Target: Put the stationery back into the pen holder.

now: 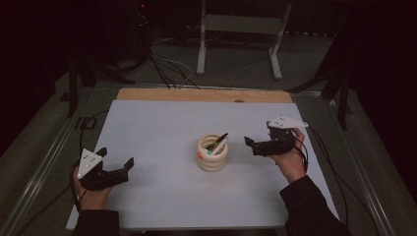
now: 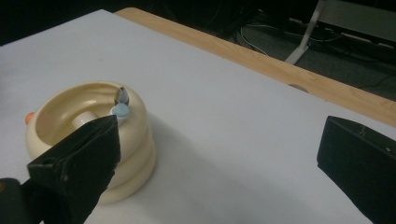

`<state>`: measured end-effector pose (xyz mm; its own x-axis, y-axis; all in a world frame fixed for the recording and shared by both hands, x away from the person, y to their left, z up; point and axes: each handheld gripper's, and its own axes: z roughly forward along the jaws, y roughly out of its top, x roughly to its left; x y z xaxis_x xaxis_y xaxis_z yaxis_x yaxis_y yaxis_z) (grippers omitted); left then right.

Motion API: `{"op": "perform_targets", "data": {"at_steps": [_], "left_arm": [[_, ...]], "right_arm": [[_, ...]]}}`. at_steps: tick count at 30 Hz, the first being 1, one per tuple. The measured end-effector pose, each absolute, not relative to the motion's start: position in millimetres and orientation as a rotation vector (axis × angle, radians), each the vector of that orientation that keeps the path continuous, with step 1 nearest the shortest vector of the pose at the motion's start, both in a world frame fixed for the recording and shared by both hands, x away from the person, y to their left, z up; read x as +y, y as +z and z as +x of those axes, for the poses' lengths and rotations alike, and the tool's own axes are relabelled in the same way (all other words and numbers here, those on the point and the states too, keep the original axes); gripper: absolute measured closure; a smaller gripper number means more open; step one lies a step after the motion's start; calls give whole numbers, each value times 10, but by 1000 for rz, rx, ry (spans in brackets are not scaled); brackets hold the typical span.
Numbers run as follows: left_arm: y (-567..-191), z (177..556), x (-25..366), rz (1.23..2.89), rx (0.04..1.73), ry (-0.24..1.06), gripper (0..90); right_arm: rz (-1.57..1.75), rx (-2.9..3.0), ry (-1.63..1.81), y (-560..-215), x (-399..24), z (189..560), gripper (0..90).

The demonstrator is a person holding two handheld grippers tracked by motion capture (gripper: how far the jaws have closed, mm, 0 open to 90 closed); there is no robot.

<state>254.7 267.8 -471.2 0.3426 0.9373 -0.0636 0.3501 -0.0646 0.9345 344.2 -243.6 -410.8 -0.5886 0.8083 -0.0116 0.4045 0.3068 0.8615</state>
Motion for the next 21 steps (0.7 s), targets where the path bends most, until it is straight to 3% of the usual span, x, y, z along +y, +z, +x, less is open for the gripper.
{"op": "perform_targets", "data": {"at_steps": [21], "left_arm": [[-4679,2526,2764,1625,1203,758,1]], "right_arm": [[1116,2063,1222,-4347,-2703,3174,0]]}}
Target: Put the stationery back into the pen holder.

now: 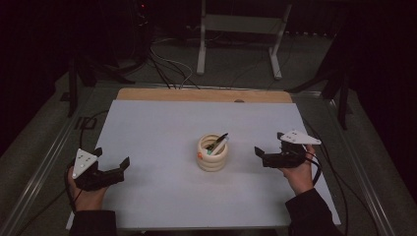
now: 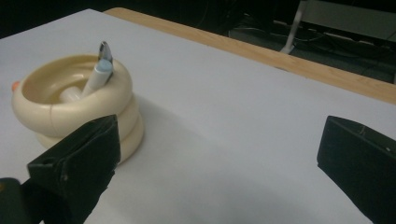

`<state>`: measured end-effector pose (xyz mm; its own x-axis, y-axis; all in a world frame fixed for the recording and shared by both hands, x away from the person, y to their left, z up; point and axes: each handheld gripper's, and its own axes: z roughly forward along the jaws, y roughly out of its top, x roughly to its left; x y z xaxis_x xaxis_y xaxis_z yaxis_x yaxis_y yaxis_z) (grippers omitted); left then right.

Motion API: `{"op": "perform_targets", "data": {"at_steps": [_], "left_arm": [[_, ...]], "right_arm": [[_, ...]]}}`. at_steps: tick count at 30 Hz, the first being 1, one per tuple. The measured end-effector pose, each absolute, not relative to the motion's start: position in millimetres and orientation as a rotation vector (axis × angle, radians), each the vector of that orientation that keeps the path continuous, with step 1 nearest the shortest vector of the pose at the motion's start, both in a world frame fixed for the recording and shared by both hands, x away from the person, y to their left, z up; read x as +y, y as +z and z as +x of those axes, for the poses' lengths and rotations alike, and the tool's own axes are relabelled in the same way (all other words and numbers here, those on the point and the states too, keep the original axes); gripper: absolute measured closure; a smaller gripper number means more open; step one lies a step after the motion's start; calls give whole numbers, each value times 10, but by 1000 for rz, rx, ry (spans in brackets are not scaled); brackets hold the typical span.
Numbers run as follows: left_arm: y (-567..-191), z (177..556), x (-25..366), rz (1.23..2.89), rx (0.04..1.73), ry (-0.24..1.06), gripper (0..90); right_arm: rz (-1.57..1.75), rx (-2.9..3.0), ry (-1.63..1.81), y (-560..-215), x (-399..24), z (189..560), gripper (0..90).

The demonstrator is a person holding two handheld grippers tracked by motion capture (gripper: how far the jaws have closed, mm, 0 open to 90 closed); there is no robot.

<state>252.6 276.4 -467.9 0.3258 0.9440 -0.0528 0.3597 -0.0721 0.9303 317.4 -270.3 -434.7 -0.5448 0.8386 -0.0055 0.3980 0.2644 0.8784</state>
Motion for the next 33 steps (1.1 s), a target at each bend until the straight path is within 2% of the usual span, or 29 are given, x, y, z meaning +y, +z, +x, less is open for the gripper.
{"op": "perform_targets", "data": {"at_steps": [17,33], "left_arm": [[-4666,2501,2795,1618,1185,744,1],[-4655,2473,2803,1604,1175,745,1]], "right_arm": [[1167,2034,1198,-4454,-2924,3037,0],[1206,2021,1208,-4747,-3032,2840,0]]}}
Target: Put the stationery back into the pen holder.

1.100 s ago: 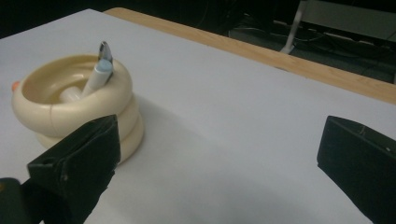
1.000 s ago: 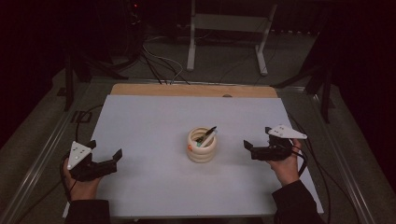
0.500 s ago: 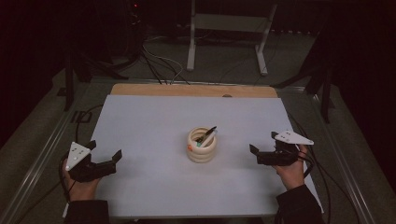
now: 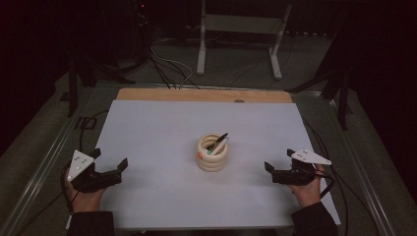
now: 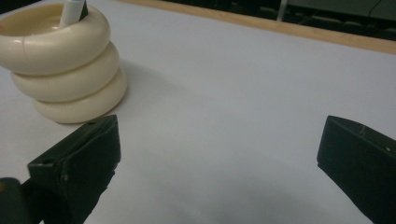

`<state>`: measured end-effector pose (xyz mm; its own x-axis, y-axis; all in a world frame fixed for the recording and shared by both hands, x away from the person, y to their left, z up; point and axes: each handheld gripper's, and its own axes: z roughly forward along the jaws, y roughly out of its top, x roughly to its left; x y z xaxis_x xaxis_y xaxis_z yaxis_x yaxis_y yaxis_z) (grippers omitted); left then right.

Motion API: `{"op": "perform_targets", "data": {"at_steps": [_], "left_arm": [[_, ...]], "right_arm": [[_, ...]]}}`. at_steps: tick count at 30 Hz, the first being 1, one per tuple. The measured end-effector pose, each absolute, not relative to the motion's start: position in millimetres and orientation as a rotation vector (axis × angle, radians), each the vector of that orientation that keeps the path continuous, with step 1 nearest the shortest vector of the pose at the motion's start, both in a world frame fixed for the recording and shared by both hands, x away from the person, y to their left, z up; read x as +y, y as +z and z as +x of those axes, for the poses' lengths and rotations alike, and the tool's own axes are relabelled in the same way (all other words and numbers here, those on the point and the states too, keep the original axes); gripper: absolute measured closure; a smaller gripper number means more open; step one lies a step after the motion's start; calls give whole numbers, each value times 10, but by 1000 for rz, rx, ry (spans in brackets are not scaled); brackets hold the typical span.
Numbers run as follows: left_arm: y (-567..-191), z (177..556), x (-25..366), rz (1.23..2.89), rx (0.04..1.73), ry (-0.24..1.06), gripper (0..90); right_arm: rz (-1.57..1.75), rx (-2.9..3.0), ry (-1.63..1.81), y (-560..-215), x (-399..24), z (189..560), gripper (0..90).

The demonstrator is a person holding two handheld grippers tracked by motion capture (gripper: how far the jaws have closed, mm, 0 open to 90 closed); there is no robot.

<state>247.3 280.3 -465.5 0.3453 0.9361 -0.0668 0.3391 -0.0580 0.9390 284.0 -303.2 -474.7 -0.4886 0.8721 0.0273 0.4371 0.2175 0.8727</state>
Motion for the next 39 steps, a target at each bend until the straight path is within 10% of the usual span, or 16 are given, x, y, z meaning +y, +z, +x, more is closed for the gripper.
{"op": "perform_targets", "data": {"at_steps": [39], "left_arm": [[-4723,2489,2707,1608,1173,769,1]], "right_arm": [[1238,1828,1311,-4762,-3258,2531,0]]}}
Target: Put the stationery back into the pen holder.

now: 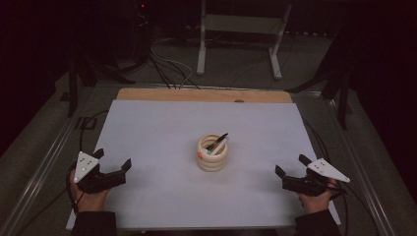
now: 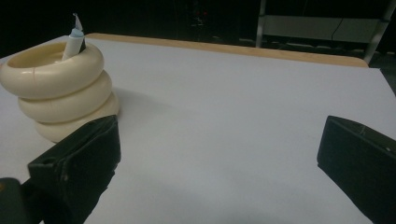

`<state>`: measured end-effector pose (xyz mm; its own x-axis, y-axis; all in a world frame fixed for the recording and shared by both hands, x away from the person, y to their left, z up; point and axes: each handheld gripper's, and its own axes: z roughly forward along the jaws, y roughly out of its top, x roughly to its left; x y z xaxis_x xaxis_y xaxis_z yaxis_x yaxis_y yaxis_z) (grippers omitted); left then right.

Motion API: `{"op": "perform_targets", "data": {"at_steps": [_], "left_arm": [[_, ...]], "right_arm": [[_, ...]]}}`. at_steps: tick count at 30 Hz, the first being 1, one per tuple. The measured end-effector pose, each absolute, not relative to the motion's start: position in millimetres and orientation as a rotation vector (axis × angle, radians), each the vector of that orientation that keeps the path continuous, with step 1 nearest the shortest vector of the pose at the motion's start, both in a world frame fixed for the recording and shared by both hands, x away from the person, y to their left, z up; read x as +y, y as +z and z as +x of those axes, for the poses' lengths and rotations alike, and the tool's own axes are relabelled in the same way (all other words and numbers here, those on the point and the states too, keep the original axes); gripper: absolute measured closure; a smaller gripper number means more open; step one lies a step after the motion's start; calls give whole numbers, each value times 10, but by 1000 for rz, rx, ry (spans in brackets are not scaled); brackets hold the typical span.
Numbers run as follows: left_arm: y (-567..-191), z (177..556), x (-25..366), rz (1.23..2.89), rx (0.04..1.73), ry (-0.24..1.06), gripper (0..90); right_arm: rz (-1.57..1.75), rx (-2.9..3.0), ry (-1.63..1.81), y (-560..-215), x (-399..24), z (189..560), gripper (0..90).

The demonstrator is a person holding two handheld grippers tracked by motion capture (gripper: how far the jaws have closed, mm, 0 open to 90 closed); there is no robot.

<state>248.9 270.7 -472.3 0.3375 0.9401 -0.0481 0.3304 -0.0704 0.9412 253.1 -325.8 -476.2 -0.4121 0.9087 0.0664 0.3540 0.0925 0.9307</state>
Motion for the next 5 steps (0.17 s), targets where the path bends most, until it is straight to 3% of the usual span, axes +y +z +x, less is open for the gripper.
{"op": "perform_targets", "data": {"at_steps": [5], "left_arm": [[-4733,2517,2698,1609,1180,766,1]], "right_arm": [[1247,1813,1321,-4762,-3294,2518,0]]}}
